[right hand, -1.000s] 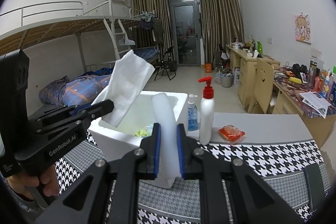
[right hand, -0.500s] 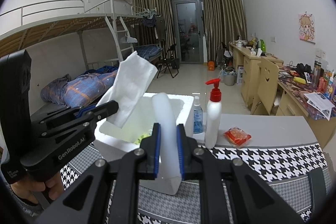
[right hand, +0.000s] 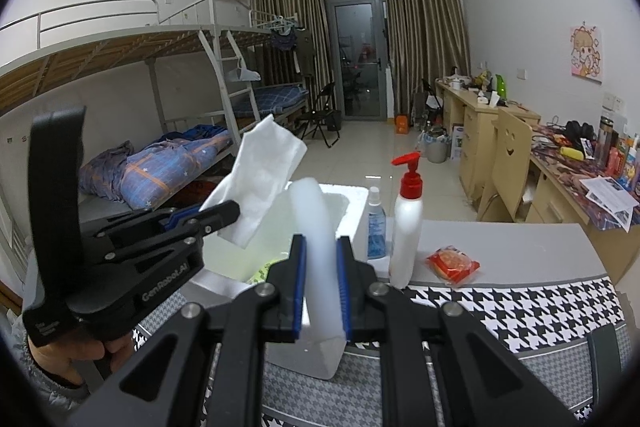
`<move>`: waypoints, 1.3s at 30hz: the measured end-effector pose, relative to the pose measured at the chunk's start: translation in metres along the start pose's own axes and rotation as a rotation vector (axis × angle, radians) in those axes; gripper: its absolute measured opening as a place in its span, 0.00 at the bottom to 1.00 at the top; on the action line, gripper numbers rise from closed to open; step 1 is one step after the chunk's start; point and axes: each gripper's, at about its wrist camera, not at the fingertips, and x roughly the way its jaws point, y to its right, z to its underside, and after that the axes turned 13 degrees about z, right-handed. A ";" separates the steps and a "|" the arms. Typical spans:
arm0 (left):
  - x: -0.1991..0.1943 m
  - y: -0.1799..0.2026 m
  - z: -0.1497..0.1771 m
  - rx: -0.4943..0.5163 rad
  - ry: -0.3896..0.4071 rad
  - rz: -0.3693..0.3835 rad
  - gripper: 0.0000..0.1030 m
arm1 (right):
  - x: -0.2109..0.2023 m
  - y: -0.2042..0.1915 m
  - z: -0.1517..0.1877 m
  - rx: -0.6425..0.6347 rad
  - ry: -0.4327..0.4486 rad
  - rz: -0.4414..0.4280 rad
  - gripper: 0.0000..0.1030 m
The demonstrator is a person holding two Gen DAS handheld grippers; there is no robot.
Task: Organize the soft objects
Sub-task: 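Lower the tissue into the foam box and open the right tool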
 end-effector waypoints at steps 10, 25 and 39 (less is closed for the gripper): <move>-0.011 -0.009 0.005 -0.018 0.035 -0.067 0.87 | 0.000 -0.001 0.000 -0.009 -0.002 -0.002 0.17; -0.029 -0.025 0.007 -0.023 0.061 -0.129 0.99 | 0.009 -0.013 -0.009 -0.027 -0.010 -0.024 0.17; -0.043 -0.049 0.012 -0.056 0.072 -0.176 0.99 | 0.022 -0.032 -0.014 -0.044 -0.032 -0.053 0.17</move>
